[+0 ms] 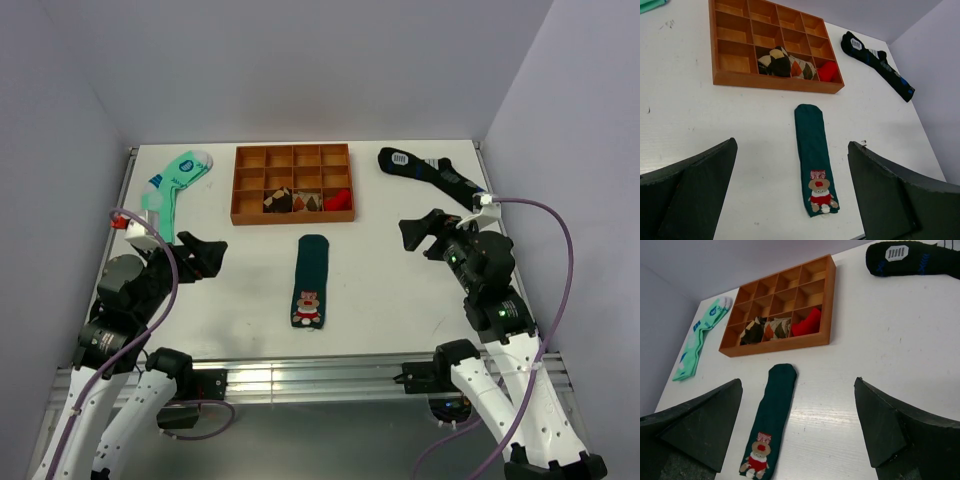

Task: Roll the socks
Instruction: Roll the sock at the center of the board.

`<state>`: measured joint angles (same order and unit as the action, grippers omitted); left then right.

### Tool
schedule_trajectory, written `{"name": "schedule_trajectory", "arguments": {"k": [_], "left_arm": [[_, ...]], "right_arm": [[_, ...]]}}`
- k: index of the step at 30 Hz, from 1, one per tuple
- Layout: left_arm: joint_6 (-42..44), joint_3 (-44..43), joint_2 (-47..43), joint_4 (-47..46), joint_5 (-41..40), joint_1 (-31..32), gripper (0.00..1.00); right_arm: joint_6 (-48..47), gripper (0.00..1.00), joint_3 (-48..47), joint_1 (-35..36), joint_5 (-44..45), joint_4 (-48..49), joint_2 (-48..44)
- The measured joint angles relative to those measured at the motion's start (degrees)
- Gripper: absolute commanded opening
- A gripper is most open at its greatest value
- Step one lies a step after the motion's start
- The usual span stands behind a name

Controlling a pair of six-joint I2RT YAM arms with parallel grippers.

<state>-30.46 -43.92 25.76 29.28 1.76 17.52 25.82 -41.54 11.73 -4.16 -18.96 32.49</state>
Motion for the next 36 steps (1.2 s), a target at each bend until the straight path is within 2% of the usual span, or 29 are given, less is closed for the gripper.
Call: {"name": "schedule_trajectory", "arguments": {"k": [12,18,22,25,27,29,36], "left_arm": [[0.04,0.0,0.63,-0.37,0.52,0.0,1.0],[-0.22,-0.02,1.73,-1.05,0.92,0.09,0.99],[-2.16,-0.09,5.49,-1.36,0.87,0.11,0.99],[-4.11,0.35,8.02,-2.45,0.94,0.11,0.98],[-5.68,2.14,8.39,-3.72,1.57,0.09,0.97],[-7.15,4.85,8.02,-5.11,2.56,0.11,0.96],[-12.87,14.56,6.6,-9.51,4.74,1.7,0.95]], "right_arm": [[-1.46,1.0,0.0,0.0,-0.94,0.02,2.27],[-1.77,0.94,0.24,2.51,-1.55,1.84,5.31],[-2.23,0.83,-0.02,12.17,2.58,4.37,11.91],[-3.69,0.65,-1.05,20.2,4.96,6.23,19.65],[-4.61,0.6,-1.22,24.0,6.86,6.4,23.26],[-5.2,0.58,-1.16,27.04,8.57,6.4,25.18],[-7.76,0.53,0.33,45.05,18.21,10.4,32.13]]}}
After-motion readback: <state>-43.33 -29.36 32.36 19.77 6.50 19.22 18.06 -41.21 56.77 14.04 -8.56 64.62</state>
